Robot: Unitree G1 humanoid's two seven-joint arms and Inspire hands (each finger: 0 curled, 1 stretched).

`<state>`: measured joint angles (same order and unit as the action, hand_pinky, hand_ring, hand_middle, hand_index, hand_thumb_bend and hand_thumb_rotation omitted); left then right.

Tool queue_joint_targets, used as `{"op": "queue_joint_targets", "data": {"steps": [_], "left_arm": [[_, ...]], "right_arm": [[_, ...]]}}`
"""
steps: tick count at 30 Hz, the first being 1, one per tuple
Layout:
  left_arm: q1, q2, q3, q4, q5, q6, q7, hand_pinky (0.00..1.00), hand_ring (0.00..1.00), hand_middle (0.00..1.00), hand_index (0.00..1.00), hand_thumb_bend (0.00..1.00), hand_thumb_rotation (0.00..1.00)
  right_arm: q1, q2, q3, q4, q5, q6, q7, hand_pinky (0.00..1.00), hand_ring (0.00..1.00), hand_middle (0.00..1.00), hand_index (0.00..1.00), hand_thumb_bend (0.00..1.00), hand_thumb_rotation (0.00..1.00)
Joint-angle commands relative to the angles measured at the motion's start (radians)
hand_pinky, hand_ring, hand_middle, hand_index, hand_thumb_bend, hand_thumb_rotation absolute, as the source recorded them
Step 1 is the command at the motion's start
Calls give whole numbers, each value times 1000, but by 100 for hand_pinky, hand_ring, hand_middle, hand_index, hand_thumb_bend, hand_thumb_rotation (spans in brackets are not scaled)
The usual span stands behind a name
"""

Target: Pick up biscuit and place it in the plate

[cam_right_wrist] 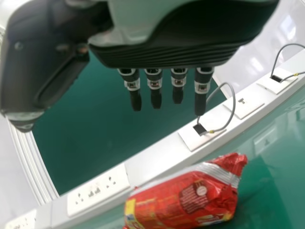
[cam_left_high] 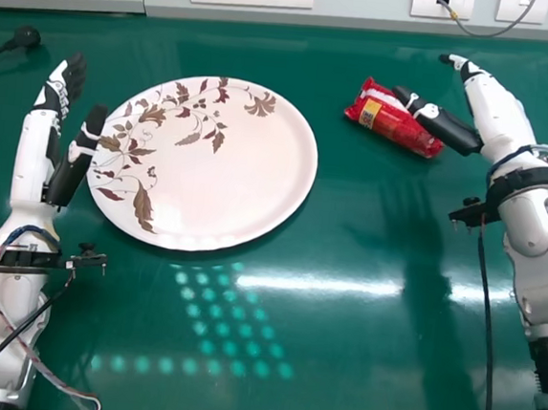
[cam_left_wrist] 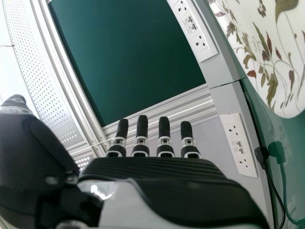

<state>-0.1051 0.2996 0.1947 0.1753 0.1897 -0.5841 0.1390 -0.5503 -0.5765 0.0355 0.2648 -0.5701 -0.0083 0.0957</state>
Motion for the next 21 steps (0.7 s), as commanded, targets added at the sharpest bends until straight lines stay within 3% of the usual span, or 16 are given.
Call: {"op": "queue_joint_targets", "data": {"steps": [1, 5, 9, 16, 21], "left_arm": [[2, 8, 9, 33, -2, -23, 7, 100, 100, 100, 100, 100, 65], [-7, 12, 10, 51, 5, -33, 14, 100, 100, 100, 100, 100, 67], [-15, 14, 11, 62, 4, -40, 18, 100, 100, 100, 100, 100, 65], [-18, 15, 13, 65, -7, -39, 11, 100, 100, 100, 100, 100, 63], [-21, 23, 11, 68, -10, -46, 4, 100, 100, 100, 100, 98, 63]], "right_arm": [[-47, -25, 26, 56, -10, -18, 11, 91, 100, 100, 99, 100, 53], [-144, -55, 87, 174, -38, -36, 43, 93, 100, 100, 100, 100, 54], [-244, -77, 144, 284, -64, -53, 82, 89, 100, 100, 100, 100, 54], [-362, -71, 209, 454, -77, -72, 118, 92, 100, 100, 100, 100, 50], [-446, -83, 292, 576, -130, -120, 146, 95, 100, 100, 100, 100, 57]]}}
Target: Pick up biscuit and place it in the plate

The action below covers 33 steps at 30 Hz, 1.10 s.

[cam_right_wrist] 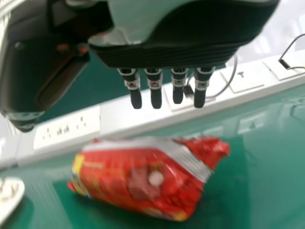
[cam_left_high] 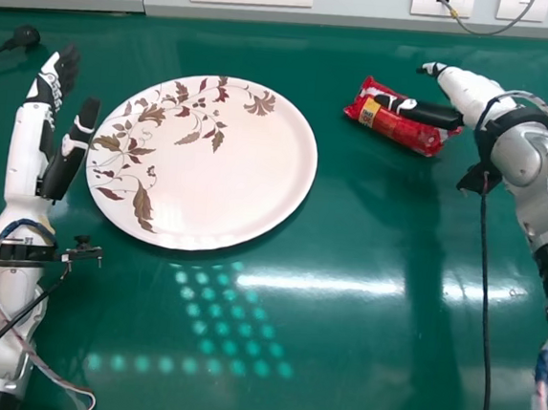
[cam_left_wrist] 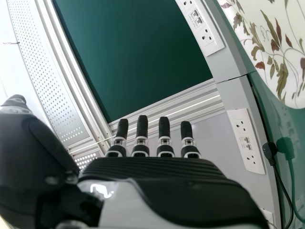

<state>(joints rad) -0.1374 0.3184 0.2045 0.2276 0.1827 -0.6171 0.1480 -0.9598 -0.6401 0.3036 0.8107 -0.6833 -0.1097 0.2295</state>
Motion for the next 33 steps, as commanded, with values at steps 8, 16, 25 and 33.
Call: {"op": "queue_joint_targets", "data": {"steps": [8, 16, 25, 33], "left_arm": [[18, 1, 2, -2, -13, 0, -14, 100, 100, 100, 100, 100, 64], [33, -4, 4, -27, -11, 15, -13, 100, 100, 100, 100, 99, 64], [53, -10, 5, -69, -34, 45, -32, 100, 100, 100, 100, 98, 62], [75, -9, 5, -124, -28, 95, -35, 100, 100, 100, 100, 100, 65]], "right_arm": [[-152, -10, 143, 209, -99, -75, 43, 94, 100, 100, 100, 100, 56], [-156, -10, 185, 238, -99, -115, 88, 99, 100, 100, 100, 100, 53], [-173, -25, 248, 260, -168, -111, 52, 98, 100, 100, 100, 100, 56], [-178, -27, 310, 277, -238, -106, 8, 74, 87, 98, 98, 100, 40]]}}
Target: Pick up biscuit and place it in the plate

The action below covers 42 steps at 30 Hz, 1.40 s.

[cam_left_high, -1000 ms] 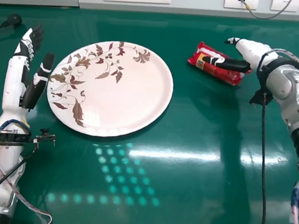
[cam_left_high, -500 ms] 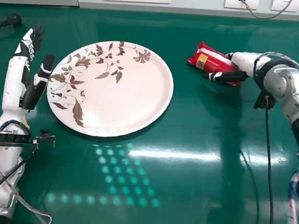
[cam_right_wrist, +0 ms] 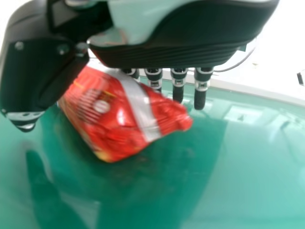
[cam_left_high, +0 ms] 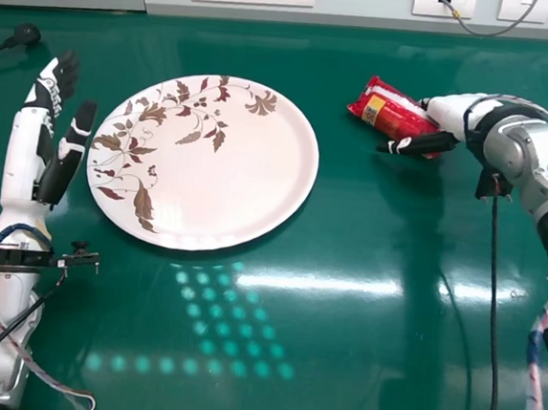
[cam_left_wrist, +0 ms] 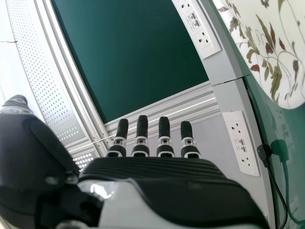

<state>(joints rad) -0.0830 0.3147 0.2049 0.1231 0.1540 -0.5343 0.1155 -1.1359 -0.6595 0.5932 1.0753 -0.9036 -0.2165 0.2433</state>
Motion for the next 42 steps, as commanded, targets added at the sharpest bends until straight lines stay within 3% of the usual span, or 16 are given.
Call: {"op": "queue_joint_targets", "data": {"steps": [1, 3, 5, 8, 12, 14, 16, 18, 20, 26, 28, 35, 37, 42], "left_arm": [[22, -5, 5, -24, 4, 15, 0, 100, 100, 100, 100, 100, 65], [25, -6, 7, -31, 2, 7, 1, 100, 100, 100, 100, 100, 65], [31, -10, 9, -44, -2, 4, 3, 100, 100, 100, 100, 100, 65], [36, -9, 12, -55, 12, -2, 12, 100, 100, 100, 100, 100, 66], [42, -16, 15, -75, 25, -2, 22, 100, 100, 100, 100, 100, 66], [45, -16, 15, -81, 31, -7, 26, 100, 100, 100, 100, 99, 67], [51, -14, 17, -93, 35, -10, 28, 100, 100, 100, 100, 99, 67], [55, -12, 20, -99, 36, -17, 30, 100, 100, 100, 100, 97, 67], [56, -11, 23, -99, 34, -24, 30, 100, 100, 100, 100, 96, 67], [58, -12, 25, -86, 18, -46, 23, 100, 100, 100, 100, 95, 66], [59, -13, 25, -89, 21, -44, 23, 100, 100, 100, 100, 95, 67], [60, -15, 24, -92, 15, -35, 21, 100, 100, 100, 100, 96, 67], [61, -15, 25, -95, 22, -25, 24, 100, 100, 100, 100, 97, 68], [63, -19, 23, -103, 18, -15, 24, 100, 100, 100, 100, 100, 69]], "right_arm": [[-3, -6, 35, 15, -35, 5, -16, 65, 82, 96, 97, 100, 37], [-14, 4, 70, 29, -74, 30, -7, 56, 76, 94, 97, 100, 38], [-33, 21, 108, 51, -109, 62, 28, 54, 75, 93, 98, 100, 37], [-66, 52, 188, 98, -179, 102, 60, 43, 66, 85, 100, 100, 43], [-81, 73, 244, 130, -216, 114, 31, 35, 57, 78, 98, 86, 32], [-60, 54, 254, 111, -224, 93, -84, 34, 53, 71, 89, 73, 16], [-33, 38, 260, 103, -235, 84, -257, 23, 36, 53, 70, 59, 3], [-21, 28, 282, 116, -262, 76, -404, 17, 26, 49, 54, 55, 1], [-23, 24, 303, 136, -284, 71, -484, 11, 18, 47, 49, 53, 0], [-22, 36, 319, 178, -292, 96, -630, 5, 10, 47, 47, 53, 0], [-16, 36, 300, 181, -269, 78, -656, 6, 11, 41, 48, 52, 0], [-25, 44, 308, 185, -268, 77, -647, 6, 10, 39, 48, 52, 0], [-28, 50, 305, 185, -263, 80, -633, 6, 10, 45, 47, 53, 0], [-25, 55, 263, 179, -211, 67, -618, 7, 12, 47, 47, 53, 0]]}}
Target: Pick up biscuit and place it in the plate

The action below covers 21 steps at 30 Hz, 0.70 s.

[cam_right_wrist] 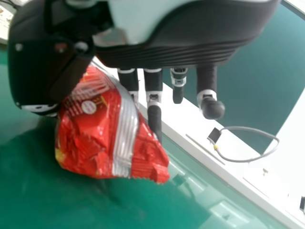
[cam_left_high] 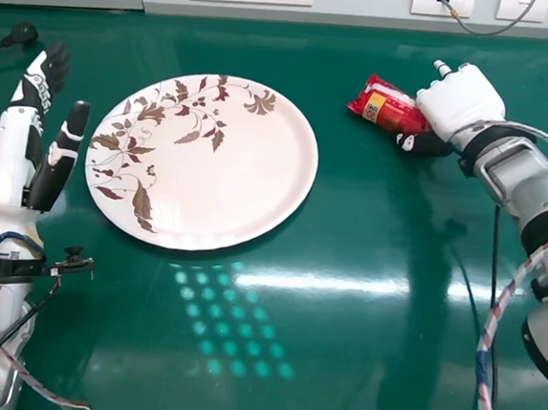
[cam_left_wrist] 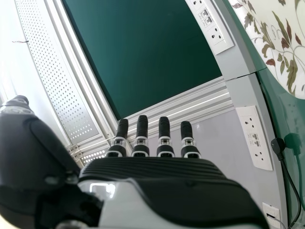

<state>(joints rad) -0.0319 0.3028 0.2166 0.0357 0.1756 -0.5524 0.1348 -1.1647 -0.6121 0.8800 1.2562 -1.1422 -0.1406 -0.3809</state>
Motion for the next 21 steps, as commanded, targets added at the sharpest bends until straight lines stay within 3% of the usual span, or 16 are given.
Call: {"op": "queue_joint_targets", "data": {"steps": [1, 3, 7, 9, 11, 21], "left_arm": [[12, -8, 11, -15, -3, 2, 5, 100, 100, 100, 100, 99, 69], [14, -7, 10, -15, -6, 0, 1, 100, 100, 100, 100, 98, 68], [20, -8, 11, -11, -7, -3, 1, 100, 100, 100, 100, 98, 67], [24, -6, 13, -12, -4, -3, 1, 100, 100, 100, 100, 98, 68], [28, -2, 15, -12, 4, -8, 3, 100, 100, 100, 100, 97, 68], [39, 8, 23, 6, 21, -1, 8, 100, 100, 100, 100, 99, 71]], "right_arm": [[4, 9, -32, -3, 37, -12, 9, 7, 12, 43, 48, 52, 0], [13, 11, -93, -7, 107, -44, 15, 8, 13, 41, 48, 51, 0], [13, -8, -88, -28, 96, -78, -29, 9, 15, 39, 49, 51, 0], [12, -11, -97, -43, 103, -90, -28, 8, 14, 45, 48, 52, 0], [13, -11, -129, -65, 136, -104, -11, 7, 12, 41, 49, 51, 0], [64, -75, -297, -289, 262, -155, 37, 9, 13, 41, 49, 51, 0]]}}
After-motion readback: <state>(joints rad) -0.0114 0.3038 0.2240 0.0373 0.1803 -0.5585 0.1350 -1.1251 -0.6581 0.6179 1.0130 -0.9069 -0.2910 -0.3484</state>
